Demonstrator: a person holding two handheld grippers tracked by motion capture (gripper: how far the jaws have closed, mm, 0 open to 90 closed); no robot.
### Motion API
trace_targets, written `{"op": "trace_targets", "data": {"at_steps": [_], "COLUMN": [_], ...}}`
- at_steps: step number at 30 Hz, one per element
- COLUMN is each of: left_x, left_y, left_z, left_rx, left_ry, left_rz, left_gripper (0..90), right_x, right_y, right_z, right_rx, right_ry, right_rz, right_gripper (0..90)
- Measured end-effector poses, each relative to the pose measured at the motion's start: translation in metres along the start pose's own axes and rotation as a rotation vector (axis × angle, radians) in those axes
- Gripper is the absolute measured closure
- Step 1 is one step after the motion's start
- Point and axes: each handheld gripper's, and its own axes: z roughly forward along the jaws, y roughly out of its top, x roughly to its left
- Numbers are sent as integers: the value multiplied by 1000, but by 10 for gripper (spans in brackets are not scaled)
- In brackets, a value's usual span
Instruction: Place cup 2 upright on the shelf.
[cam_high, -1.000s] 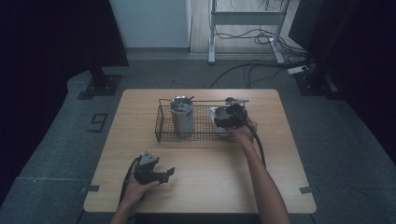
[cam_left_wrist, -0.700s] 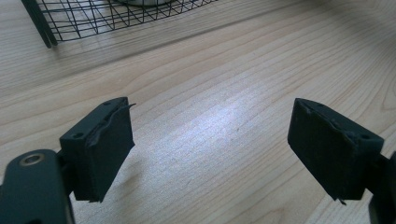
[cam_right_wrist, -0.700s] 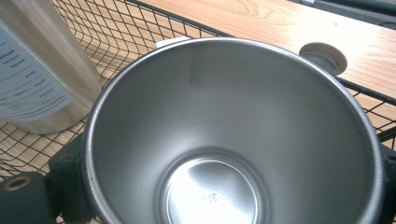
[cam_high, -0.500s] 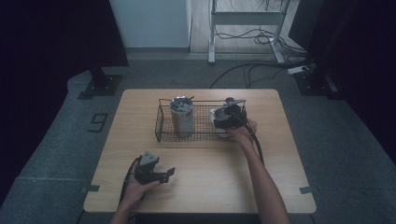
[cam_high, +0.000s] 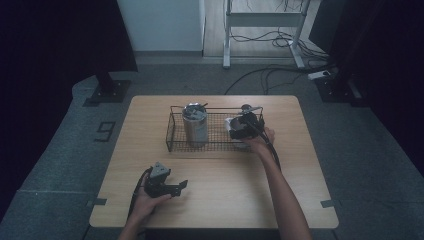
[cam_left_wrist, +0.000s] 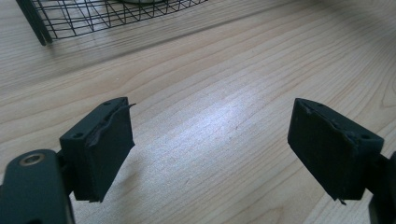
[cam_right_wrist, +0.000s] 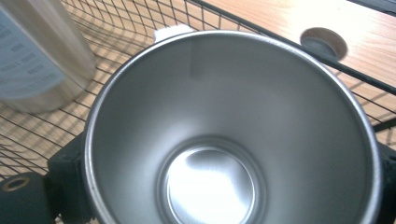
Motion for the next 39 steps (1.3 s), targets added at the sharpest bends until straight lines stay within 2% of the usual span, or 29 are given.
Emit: {"op": "trace_targets", "data": {"at_steps": [6,15,18,27,28,29,31,33,36,39], "left_x": [-1,-1,-1,-1,-1,-1,-1,-1,-1,0], "left_y": [0,0,0,0,0,0,0,0,0,0], "left_z": [1,1,1,1,1,1,2,2,1,1], "left_rx": [3,6,6,6,6,6,6,7,6,3], "left_ry": [0,-4,-4,-2,-1,-1,0,0,0,1], "left_rz": [2,2,2,1,1,0,1,1,0,-2], "left_gripper": [144,144,144,144,144,144,144,144,144,144], "right_x": [-4,-6,-7,-8,-8,-10,-10,-13,-13,-14], "right_y": [-1,-1,1,3,3,3,3,4,3,-2], "right_z": [-2,-8,-14,-29,-31,-36,-38,-44,-48,-53], "right_rx": [33,1,-48,-124,-136,-173,-191,-221,-233,-269], "right_ry": [9,19,34,38,39,39,45,64,58,61], "right_rz": [10,32,54,45,50,57,62,70,74,75], "right_gripper": [60,34,37,50,57,119,137,131,131,139]}}
